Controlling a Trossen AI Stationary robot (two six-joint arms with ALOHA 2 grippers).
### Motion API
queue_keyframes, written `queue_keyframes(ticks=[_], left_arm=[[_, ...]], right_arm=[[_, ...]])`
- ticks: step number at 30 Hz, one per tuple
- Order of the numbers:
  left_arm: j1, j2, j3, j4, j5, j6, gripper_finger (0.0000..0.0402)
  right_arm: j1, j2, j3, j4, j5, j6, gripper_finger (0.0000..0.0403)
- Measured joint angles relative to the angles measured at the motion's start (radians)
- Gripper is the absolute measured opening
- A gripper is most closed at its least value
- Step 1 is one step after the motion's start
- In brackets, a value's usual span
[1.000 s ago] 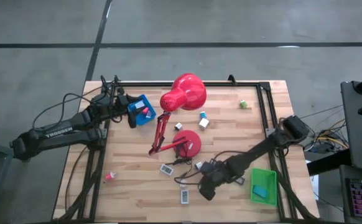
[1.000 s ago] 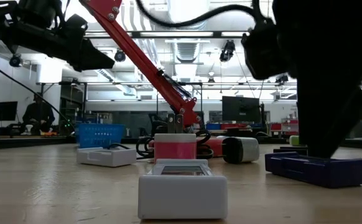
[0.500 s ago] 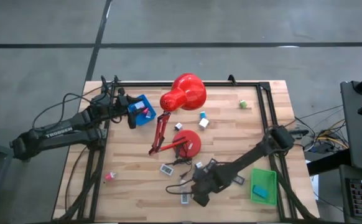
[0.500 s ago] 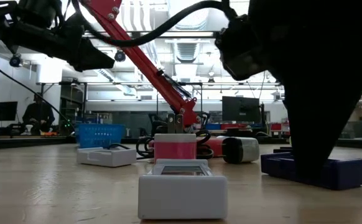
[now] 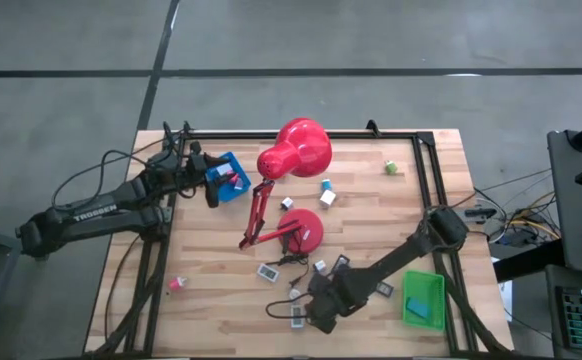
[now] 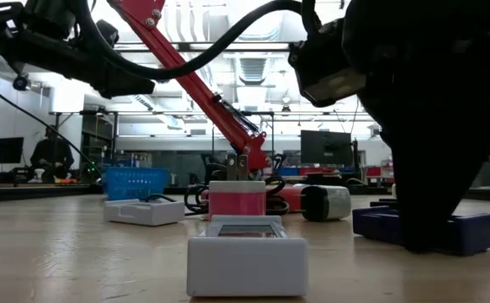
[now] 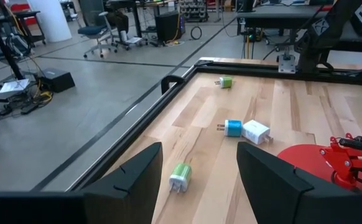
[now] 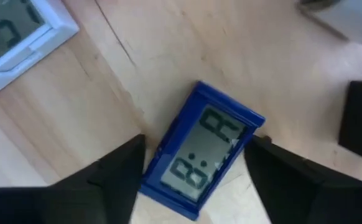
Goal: Pick & Place Office items
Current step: Put the left blue digital clock into the green bin
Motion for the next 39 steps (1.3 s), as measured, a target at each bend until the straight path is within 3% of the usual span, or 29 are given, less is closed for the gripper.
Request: queue_keyframes(ticks=[6,7,19,39], left_arm=[[0.0,0.0,-0.007,0.007,0.0,0.0,0.021],[0.0,0.0,-0.007,0.008,0.0,0.0,0.021],[0.0,0.0,-0.008,0.008,0.0,0.0,0.021],[0.0,0.0,-0.008,0.008,-0.001,0.001,0.021]], right_arm=[[0.007,0.0,0.001,0.015,0.001,-0.052,0.0131],[0.007,0.0,0.001,0.015,-0.001,-0.061,0.0127],[0.022,0.0,0.001,0.021,0.001,-0.147,0.0127],[0.121,-0.013,-0.004,0.094,0.361,-0.175,0.0127]])
